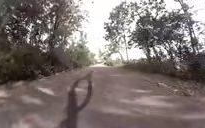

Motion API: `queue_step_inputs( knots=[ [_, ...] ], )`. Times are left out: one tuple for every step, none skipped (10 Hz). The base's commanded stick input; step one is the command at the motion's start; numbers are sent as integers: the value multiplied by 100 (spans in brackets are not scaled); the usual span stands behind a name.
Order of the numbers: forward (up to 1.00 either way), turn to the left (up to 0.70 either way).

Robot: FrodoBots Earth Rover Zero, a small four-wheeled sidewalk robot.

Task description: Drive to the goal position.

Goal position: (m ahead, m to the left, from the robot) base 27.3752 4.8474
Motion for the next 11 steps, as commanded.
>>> queue_step_inputs(
  knots=[
    [70,1],
    [70,6],
    [70,28],
    [70,18],
    [70,0],
    [70,0],
    [70,0],
    [70,0],
    [70,0],
    [70,0],
    [70,0]
  ],
)
